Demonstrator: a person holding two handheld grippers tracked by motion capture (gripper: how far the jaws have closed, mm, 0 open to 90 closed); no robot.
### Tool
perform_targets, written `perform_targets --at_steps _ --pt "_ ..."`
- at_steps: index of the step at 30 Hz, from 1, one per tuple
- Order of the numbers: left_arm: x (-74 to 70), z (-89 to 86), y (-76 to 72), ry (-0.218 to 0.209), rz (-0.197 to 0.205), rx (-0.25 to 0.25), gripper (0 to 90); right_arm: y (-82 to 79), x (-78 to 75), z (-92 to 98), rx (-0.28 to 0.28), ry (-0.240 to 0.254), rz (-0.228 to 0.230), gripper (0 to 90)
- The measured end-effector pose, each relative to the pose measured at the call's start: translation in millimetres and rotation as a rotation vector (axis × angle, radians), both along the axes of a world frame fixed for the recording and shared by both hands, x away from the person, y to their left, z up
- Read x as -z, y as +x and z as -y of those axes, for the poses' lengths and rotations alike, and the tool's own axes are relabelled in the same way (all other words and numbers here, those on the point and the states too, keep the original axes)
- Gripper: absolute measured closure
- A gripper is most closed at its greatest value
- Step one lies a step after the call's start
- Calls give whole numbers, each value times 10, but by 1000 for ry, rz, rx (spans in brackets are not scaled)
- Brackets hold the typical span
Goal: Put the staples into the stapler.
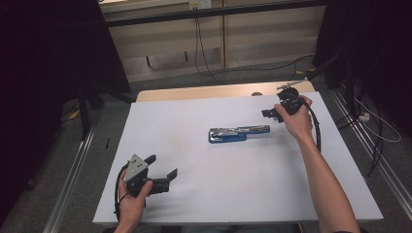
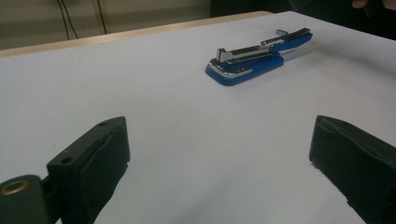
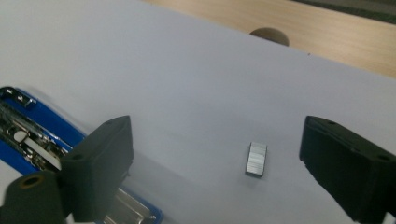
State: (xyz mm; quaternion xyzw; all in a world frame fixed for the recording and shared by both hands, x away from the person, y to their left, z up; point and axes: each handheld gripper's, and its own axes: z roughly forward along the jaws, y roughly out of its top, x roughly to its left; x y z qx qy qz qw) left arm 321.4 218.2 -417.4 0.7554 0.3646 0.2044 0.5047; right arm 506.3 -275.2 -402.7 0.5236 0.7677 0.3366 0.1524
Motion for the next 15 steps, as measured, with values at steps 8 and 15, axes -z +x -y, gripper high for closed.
perform_targets --at_steps 8,15 --pt "-10 45 -24 5 4 15 52 89 145 -15 -13 -26 -63 194" --pt "34 19 7 15 -18 14 52 110 209 41 -14 -77 -105 360"
